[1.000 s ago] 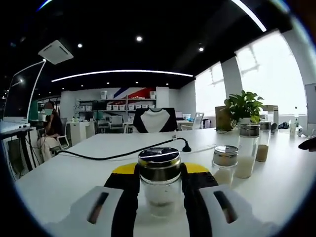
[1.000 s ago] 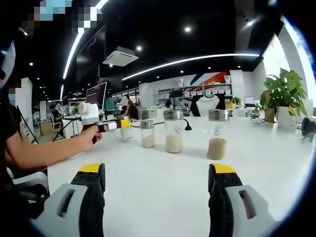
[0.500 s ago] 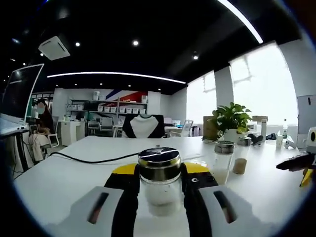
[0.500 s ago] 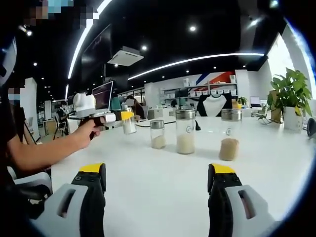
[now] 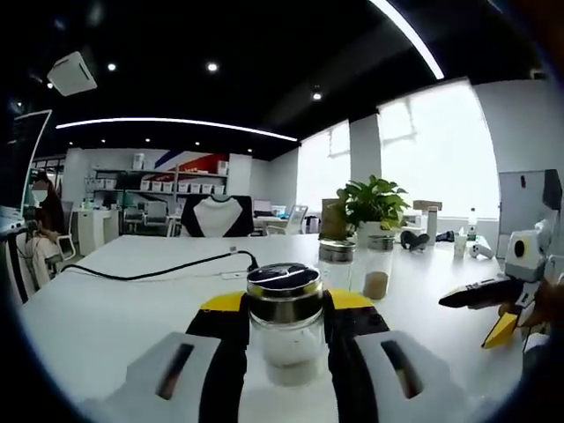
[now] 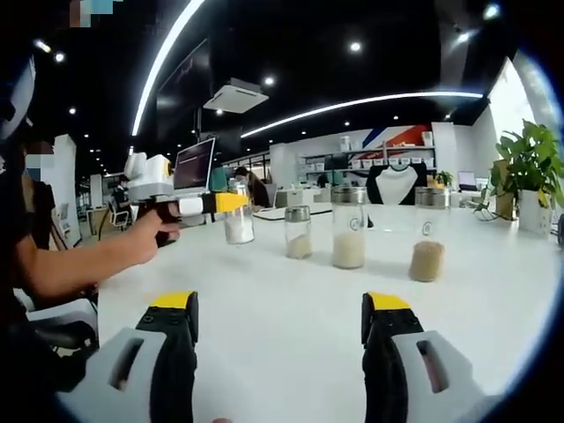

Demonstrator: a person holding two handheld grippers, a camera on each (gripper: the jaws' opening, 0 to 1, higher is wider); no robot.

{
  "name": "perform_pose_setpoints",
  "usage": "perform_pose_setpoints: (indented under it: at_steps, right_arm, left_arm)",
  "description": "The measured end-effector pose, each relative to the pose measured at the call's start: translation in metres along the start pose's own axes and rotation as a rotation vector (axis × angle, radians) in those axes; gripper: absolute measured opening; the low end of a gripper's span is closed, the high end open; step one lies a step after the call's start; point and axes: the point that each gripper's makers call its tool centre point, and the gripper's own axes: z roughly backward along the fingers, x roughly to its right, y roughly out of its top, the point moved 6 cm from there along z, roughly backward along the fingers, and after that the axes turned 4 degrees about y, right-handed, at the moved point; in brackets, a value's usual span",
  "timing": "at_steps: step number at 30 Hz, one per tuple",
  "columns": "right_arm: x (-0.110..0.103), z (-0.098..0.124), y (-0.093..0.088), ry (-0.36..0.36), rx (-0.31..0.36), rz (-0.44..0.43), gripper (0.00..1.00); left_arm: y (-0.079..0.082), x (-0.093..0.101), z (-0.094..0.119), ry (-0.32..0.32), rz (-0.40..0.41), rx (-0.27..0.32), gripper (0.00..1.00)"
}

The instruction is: Rotate the seasoning bottle until the label or dispensing opening points toward the visible target arrow and the bottle remains upright within the marked orientation range

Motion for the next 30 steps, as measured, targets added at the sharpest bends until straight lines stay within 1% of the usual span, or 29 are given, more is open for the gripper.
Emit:
perform_pose_setpoints:
  at_steps: [3,6,9,11,12,13,14,16,20,24,25,26,30]
  right_arm:
    - [-0.002,-0.003,-0.001,0.015,-0.005,0.012,0.74]
    - [-0.005,-0.007,-0.001,0.031,-0.018,0.034,0.73]
    - [-0.008,-0.011,-0.002,0.052,-0.025,0.042,0.72]
    - [-0.012,-0.015,-0.003,0.066,-0.034,0.056,0.72]
    - [-0.013,-0.016,-0.003,0.069,-0.036,0.06,0.72]
    - [-0.014,-0.017,-0.004,0.074,-0.039,0.065,0.72]
    - [-0.015,-0.018,-0.005,0.079,-0.043,0.069,0.71]
    - [-0.017,-0.02,-0.006,0.09,-0.053,0.076,0.71]
    - [-0.02,-0.023,-0.008,0.105,-0.063,0.092,0.7]
    - [-0.022,-0.026,-0.006,0.12,-0.048,0.109,0.63]
    - [-0.022,-0.027,-0.006,0.122,-0.047,0.109,0.63]
    - [-0.023,-0.027,-0.006,0.123,-0.047,0.109,0.63]
    - [-0.025,-0.03,-0.007,0.132,-0.043,0.115,0.63]
  left_arm:
    - [0.001,0.006,0.005,-0.026,0.018,-0.001,0.34]
    - [0.0,0.022,0.011,-0.091,0.023,0.008,0.34]
    - [-0.003,0.035,0.013,-0.15,0.013,0.0,0.34]
    - [-0.006,0.044,0.015,-0.192,0.026,-0.005,0.34]
    - [-0.007,0.047,0.015,-0.205,0.024,-0.006,0.34]
    - [-0.008,0.052,0.016,-0.232,0.001,-0.006,0.34]
    - [-0.008,0.055,0.017,-0.242,-0.016,0.0,0.34]
    - [-0.01,0.06,0.018,-0.254,-0.019,-0.013,0.34]
    - [-0.016,0.066,0.018,-0.281,-0.003,-0.037,0.35]
    - [-0.021,0.079,0.021,-0.326,-0.055,-0.043,0.35]
    - [-0.021,0.079,0.021,-0.33,-0.057,-0.044,0.35]
    - [-0.022,0.081,0.022,-0.36,-0.069,-0.048,0.35]
    - [-0.022,0.088,0.023,-0.391,-0.06,-0.049,0.35]
